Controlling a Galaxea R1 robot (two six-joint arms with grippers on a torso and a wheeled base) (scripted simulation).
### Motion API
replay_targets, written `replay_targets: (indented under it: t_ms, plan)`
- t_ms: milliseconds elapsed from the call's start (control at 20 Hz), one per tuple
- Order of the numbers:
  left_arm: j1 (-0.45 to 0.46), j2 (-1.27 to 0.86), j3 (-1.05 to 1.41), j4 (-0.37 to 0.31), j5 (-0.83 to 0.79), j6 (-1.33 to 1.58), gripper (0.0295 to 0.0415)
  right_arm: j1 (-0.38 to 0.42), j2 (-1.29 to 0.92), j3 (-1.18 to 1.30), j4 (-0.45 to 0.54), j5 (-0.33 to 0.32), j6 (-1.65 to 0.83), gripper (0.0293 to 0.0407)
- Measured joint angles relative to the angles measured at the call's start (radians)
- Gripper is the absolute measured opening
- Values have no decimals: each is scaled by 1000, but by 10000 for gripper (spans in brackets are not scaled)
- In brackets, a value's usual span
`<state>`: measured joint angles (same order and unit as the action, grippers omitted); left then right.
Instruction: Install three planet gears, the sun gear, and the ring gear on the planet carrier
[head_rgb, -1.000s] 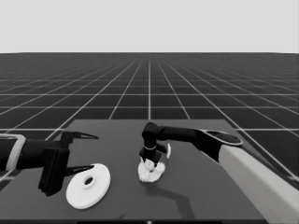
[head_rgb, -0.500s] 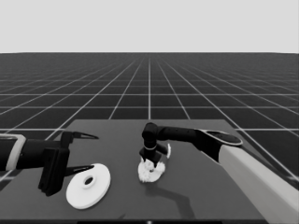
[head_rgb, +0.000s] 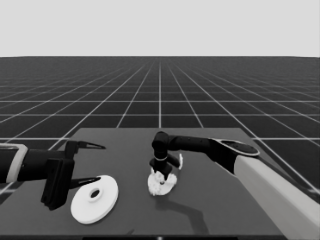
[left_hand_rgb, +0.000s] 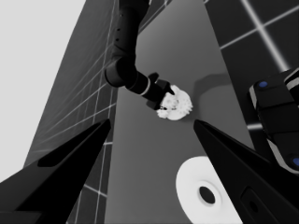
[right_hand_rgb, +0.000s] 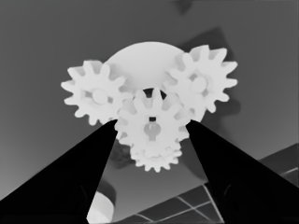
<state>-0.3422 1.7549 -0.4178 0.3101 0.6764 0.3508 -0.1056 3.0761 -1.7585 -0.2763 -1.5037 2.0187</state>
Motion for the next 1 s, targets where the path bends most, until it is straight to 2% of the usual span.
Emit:
replay_targets:
  t_ms: [1000]
  plan:
    - [0,0,0,0,0,0,385,-2,0,0,0,0,209,310]
